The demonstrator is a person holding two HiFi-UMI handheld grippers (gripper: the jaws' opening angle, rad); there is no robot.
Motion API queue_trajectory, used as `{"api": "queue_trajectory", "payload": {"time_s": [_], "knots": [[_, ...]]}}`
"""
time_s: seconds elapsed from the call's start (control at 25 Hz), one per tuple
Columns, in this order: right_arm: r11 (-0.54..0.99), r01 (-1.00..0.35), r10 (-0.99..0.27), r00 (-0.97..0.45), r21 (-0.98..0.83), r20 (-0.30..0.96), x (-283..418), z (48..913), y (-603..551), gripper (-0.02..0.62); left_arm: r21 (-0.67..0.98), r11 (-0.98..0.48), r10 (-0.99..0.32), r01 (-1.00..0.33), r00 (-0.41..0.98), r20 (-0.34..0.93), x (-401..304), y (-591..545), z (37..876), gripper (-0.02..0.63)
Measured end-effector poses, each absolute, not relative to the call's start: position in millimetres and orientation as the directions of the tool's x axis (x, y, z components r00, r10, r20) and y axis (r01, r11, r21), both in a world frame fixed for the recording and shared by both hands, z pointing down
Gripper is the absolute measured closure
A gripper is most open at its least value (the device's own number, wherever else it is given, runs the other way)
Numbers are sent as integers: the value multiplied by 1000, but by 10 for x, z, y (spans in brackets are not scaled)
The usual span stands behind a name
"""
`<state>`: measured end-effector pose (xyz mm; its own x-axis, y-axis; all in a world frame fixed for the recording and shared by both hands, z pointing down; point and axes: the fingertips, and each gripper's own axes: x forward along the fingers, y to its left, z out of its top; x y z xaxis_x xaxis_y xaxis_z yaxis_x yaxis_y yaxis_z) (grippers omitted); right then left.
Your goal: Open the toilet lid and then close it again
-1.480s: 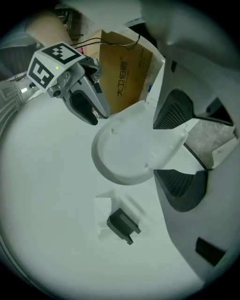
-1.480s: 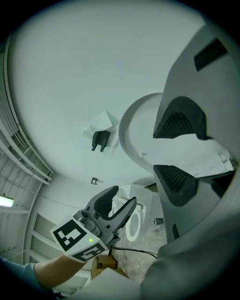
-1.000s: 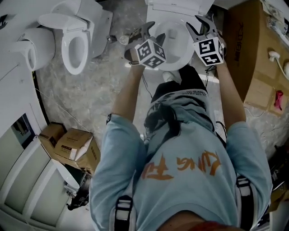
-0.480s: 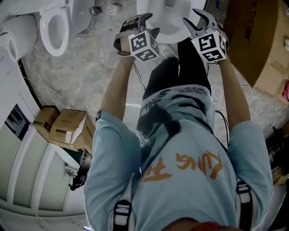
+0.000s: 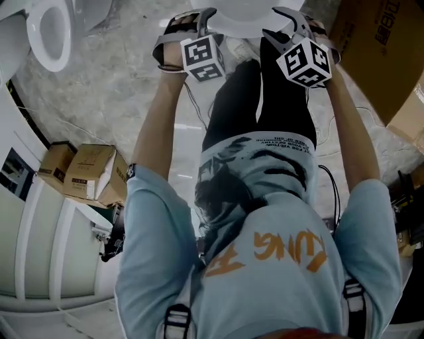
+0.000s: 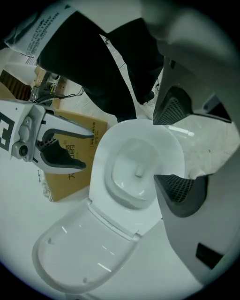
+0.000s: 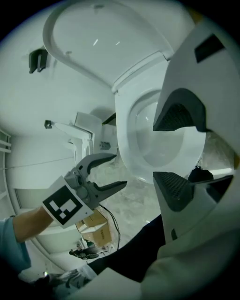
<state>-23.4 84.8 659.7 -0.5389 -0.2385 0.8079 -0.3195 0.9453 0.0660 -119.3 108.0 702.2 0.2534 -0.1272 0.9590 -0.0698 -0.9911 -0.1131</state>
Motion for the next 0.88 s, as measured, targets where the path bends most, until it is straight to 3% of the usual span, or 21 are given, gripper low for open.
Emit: {"api": "queue_trajectory", "payload": {"time_s": [0.4, 0.76, 0.88], "knots": [[994, -105, -60, -502, 9, 863, -543, 7698, 1376, 275, -84, -996, -86, -17, 234, 968, -1217, 1321, 7953, 258], [1000, 24, 10, -438, 0, 899, -596, 8088, 1492, 275, -112, -992, -98, 52, 217, 971, -1122, 1292, 8133, 256], [996, 82, 63, -423, -31, 904, -578, 8151, 1523, 319, -95, -988, -69, 122, 201, 977, -1041, 1290, 8195, 256]]}}
